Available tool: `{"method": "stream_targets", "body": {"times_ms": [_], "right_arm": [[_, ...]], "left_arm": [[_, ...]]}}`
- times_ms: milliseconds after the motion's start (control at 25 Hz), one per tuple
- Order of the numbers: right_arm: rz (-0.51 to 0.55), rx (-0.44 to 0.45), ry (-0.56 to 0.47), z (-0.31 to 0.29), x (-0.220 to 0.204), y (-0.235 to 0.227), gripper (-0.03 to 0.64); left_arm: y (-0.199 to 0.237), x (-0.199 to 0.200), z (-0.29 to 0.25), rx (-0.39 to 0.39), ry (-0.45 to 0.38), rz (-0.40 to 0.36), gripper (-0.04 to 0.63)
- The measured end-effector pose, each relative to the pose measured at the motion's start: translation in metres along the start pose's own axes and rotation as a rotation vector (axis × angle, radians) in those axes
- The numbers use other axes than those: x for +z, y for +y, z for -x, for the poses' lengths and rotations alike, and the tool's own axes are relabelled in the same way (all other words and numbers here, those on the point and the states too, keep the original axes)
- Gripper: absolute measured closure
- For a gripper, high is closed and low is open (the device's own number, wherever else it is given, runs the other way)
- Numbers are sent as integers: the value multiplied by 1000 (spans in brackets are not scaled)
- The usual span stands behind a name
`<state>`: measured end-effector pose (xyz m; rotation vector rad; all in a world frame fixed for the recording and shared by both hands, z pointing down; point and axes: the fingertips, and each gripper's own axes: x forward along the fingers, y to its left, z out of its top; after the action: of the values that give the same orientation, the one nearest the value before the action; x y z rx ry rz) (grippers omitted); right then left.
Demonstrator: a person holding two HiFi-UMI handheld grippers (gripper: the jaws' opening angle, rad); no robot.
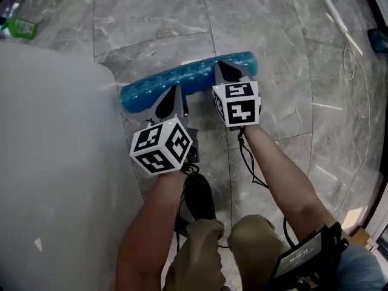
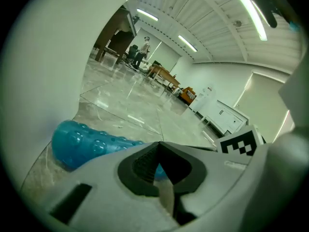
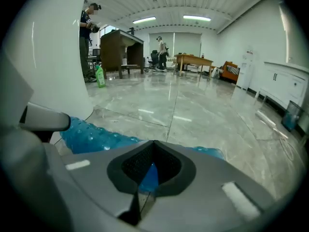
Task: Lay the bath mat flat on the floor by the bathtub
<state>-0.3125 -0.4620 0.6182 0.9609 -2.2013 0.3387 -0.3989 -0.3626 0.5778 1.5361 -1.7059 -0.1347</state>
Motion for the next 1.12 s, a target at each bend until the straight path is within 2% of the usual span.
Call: {"method": "stream_targets", "body": {"times_ms": [80, 160, 320, 520, 680, 760, 840, 920, 1000, 1120], "right_arm": [[29, -32, -49, 1, 2, -1, 612], [52, -25, -84, 6, 1, 0, 611], [71, 2, -87, 31, -25, 7, 611], [69, 51, -50, 54, -67, 17, 611], [64, 101, -48, 62, -71, 20, 611], [38, 126, -88, 76, -57, 19, 609], [11, 117, -153, 89, -34, 13, 609], [-3, 107, -161, 90, -23, 11, 609], [3, 105, -123, 82, -29, 15, 609], [20, 88, -38, 68, -51, 15, 609]], "left_arm": [[2, 0, -6, 15, -26, -32, 591], [3, 0, -6, 28, -48, -61, 591], [4, -12, -1, 54, -38, -143, 589], [22, -28, 1, 122, -36, -120, 589], [26, -36, -2, 145, -1, -233, 591], [24, -43, 0, 138, 24, -271, 591], [21, -51, 7, 130, 28, -260, 591], [19, -69, 20, 128, 26, -207, 589], [20, -95, 37, 129, 58, -164, 589], [19, -126, 52, 115, 122, -201, 589]]}}
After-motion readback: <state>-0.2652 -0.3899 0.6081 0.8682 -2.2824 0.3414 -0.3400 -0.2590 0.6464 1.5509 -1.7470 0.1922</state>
